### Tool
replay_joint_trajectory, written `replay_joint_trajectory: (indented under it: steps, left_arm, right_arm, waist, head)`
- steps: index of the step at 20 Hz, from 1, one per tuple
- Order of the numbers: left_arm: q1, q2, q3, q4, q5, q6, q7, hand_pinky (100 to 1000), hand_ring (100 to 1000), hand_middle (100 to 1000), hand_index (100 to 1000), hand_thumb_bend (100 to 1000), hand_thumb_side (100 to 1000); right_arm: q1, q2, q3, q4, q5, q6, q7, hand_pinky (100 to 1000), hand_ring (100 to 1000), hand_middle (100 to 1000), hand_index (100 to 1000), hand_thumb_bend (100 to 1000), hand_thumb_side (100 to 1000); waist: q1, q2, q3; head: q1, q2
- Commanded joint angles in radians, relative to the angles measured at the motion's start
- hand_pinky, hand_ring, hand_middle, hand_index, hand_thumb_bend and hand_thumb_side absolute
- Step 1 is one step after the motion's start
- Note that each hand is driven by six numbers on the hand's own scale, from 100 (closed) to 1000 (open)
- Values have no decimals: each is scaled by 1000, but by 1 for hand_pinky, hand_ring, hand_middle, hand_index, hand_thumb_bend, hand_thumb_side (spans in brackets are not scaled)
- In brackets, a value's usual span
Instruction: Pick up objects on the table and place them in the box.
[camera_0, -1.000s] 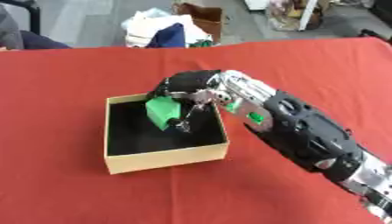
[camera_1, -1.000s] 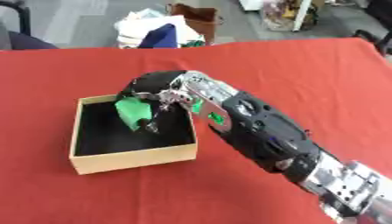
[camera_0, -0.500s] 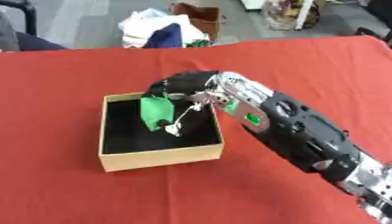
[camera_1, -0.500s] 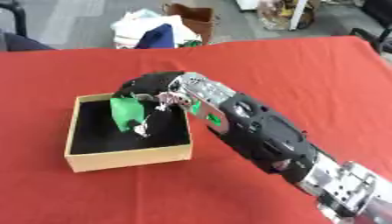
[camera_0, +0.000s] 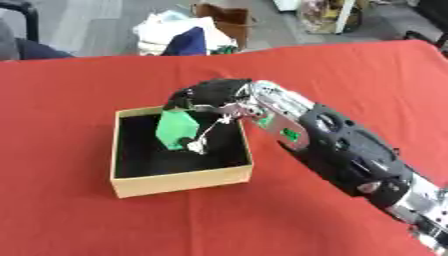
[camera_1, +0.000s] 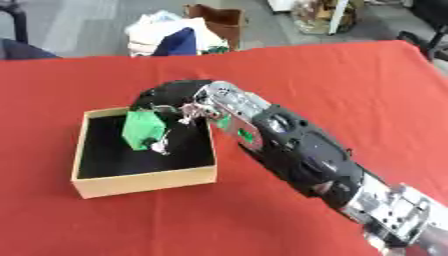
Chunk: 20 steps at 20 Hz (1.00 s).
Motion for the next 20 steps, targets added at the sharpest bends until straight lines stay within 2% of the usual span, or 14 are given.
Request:
replay_joint_trajectory:
  steps: [1, 8, 12, 17, 20]
  left_arm:
    - [-5, 15, -1, -13, 2, -2, -2, 622, 649, 634, 776, 100, 468]
    - [-5, 17, -1, -15, 0, -2, -3, 622, 650, 635, 776, 100, 468]
    - [-3, 18, 0, -15, -1, -2, -2, 622, 650, 634, 776, 100, 467]
    - [0, 20, 2, -14, -3, -2, 0, 622, 650, 634, 775, 100, 468]
    - [2, 22, 4, -14, -5, -2, 2, 622, 650, 635, 775, 100, 469]
  right_arm:
    - [-15, -23, -11, -18, 10, -8, -2, 875, 935, 950, 1000, 286, 689]
    - [-18, -41, -23, -39, 14, -7, -13, 878, 930, 949, 1000, 299, 679]
    - [-19, -78, -50, -85, -10, 13, -30, 872, 929, 942, 1000, 260, 630]
    - [10, -155, -135, -172, -43, 71, -82, 863, 928, 942, 1000, 240, 533]
    - [42, -200, -200, -206, -62, 110, -130, 857, 927, 945, 1000, 281, 508]
  waist:
    - [3, -23, -2]
    - [1, -27, -4]
    - [0, -30, -7]
    - [-1, -32, -20]
    - [-2, -32, -29]
  head:
    - [-5, -1]
    - [-3, -3]
    - [0, -6]
    - [10, -12]
    - [16, -13]
